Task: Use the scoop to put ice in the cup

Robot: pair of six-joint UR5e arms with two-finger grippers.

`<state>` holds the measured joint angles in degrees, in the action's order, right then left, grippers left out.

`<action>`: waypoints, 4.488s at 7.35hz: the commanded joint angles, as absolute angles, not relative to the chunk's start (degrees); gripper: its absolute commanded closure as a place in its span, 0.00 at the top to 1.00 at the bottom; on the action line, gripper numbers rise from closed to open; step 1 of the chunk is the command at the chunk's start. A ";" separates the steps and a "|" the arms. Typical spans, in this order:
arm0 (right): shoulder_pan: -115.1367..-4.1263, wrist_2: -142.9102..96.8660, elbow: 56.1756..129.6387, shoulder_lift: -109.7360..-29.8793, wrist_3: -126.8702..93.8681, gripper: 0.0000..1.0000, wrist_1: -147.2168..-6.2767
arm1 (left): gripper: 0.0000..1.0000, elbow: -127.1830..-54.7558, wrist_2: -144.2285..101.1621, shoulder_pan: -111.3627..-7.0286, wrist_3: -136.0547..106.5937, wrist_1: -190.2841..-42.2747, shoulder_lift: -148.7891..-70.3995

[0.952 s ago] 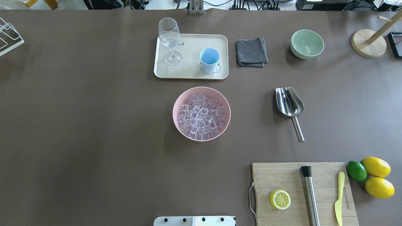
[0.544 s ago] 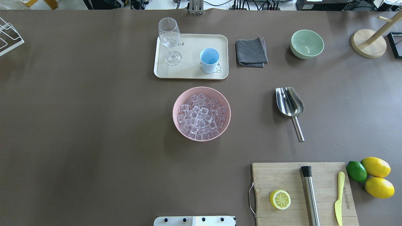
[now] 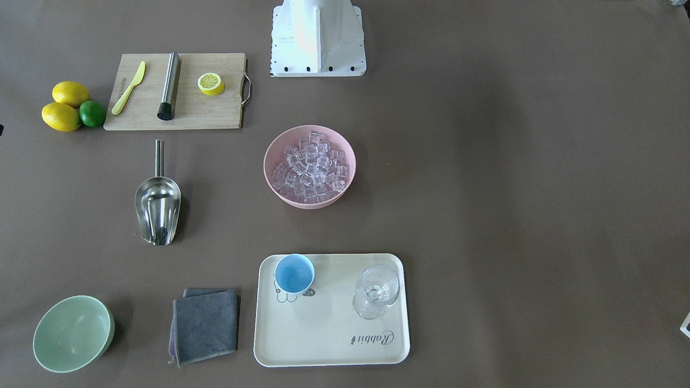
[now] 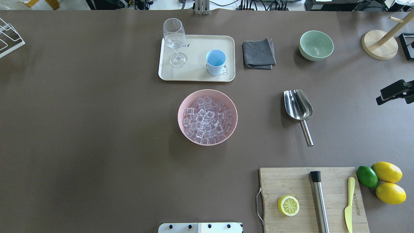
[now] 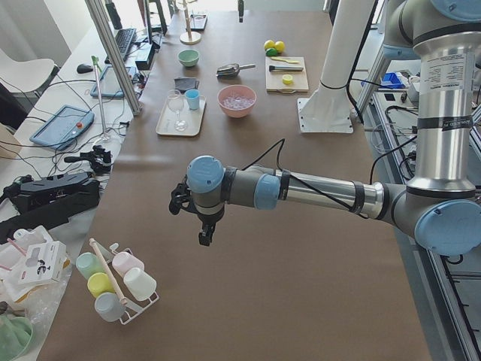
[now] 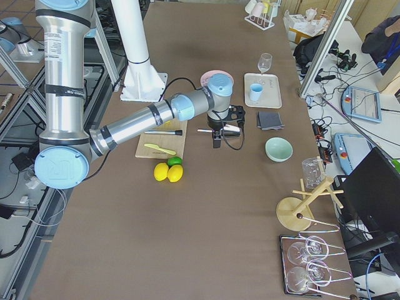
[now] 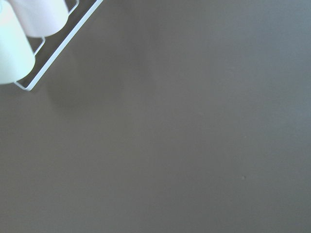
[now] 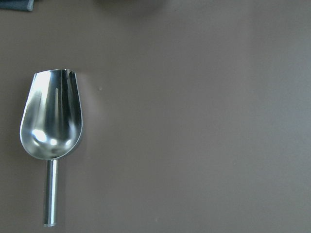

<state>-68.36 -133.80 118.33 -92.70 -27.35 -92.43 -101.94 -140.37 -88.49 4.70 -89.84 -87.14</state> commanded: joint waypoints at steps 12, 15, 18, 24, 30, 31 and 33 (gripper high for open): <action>-43.33 -125.68 107.32 -79.02 -44.21 0.99 -93.87 | 0.98 -101.51 -129.70 -49.87 7.72 -132.51 -99.31; -42.45 -124.72 104.96 -78.93 -44.21 0.99 -90.73 | 0.98 -99.85 -129.64 -46.94 8.18 -132.54 -101.68; -42.10 -124.80 102.04 -78.84 -44.30 0.94 -86.66 | 0.98 -94.59 -122.89 -40.46 8.44 -141.65 -107.48; -42.10 -125.24 102.65 -78.75 -48.87 0.86 -86.66 | 0.98 -87.46 -126.56 -39.99 8.35 -142.65 -111.97; -41.40 -125.24 103.62 -78.13 -53.08 0.00 -86.57 | 0.98 -85.52 -122.61 -37.89 8.17 -146.33 -114.79; -41.31 -125.24 103.62 -78.22 -53.00 0.00 -86.57 | 0.98 -85.52 -122.69 -37.62 8.09 -146.42 -114.79; -41.31 -125.24 103.62 -78.22 -52.82 0.00 -86.66 | 0.98 -84.99 -122.61 -37.53 8.17 -146.34 -114.87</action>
